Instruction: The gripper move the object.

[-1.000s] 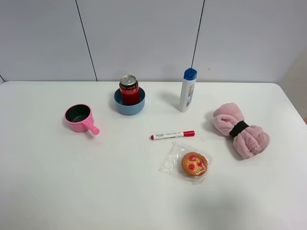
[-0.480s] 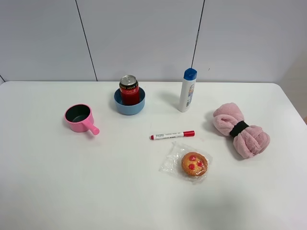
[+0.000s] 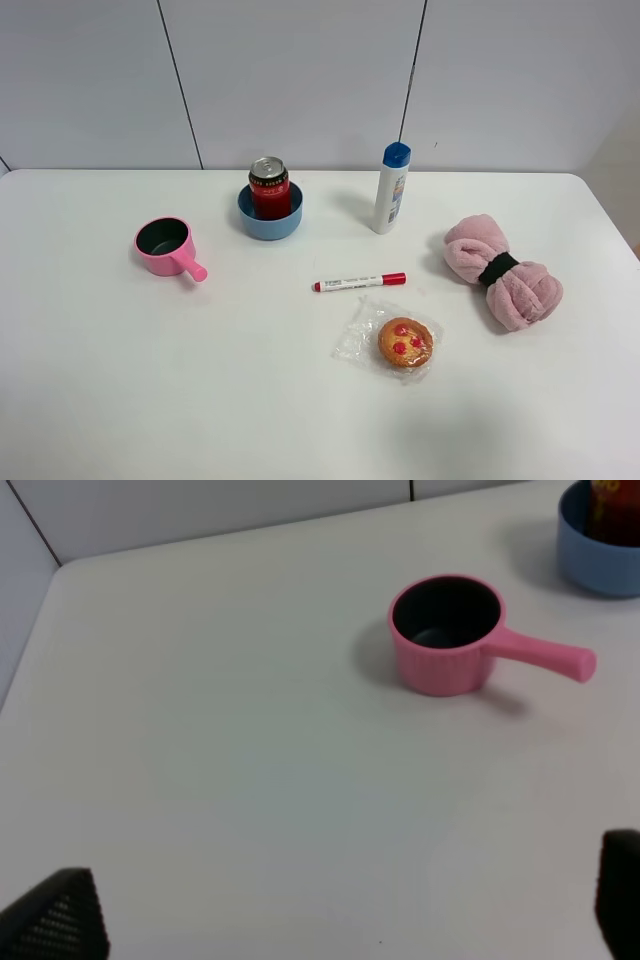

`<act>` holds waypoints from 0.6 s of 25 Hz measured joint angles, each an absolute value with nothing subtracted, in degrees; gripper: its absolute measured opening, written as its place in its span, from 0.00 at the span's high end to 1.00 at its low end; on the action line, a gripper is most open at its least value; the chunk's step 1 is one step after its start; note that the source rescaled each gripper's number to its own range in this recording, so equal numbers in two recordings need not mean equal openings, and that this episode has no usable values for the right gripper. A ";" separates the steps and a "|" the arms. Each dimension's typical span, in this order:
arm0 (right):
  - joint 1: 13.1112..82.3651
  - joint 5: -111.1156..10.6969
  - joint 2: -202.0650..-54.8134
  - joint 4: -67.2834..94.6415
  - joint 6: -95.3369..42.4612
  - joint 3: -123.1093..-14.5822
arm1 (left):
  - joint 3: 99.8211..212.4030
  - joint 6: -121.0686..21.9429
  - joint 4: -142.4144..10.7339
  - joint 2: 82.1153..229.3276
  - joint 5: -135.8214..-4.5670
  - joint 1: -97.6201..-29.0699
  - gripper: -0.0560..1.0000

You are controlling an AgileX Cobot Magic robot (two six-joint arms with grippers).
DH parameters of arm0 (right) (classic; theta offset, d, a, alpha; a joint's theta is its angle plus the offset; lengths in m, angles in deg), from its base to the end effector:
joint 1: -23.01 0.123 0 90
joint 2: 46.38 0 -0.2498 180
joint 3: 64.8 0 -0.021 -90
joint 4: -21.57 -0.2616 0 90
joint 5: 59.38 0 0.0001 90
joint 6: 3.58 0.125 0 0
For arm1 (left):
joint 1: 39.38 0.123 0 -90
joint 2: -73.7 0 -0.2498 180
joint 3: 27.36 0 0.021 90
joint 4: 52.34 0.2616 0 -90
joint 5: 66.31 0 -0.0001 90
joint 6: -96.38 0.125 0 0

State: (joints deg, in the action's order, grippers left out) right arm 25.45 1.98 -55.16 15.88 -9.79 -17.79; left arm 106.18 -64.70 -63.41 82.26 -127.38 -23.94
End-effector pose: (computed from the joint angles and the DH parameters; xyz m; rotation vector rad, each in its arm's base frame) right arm 0.0680 0.0138 0.2689 -0.1597 2.0353 0.0777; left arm 0.0695 -0.0026 0.2740 0.0733 2.0133 0.1517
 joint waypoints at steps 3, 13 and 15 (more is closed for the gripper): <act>25.45 1.98 -55.16 15.88 -9.79 -17.79 | 106.18 -66.15 -63.25 82.26 -127.33 -23.94 0.01; 25.45 1.98 -55.16 15.88 -9.79 -17.79 | 106.14 -78.11 -54.86 82.26 -126.89 -23.94 0.01; 25.45 1.98 -55.16 15.88 -9.79 -17.79 | 106.14 -78.44 -54.56 82.26 -126.89 -23.94 0.01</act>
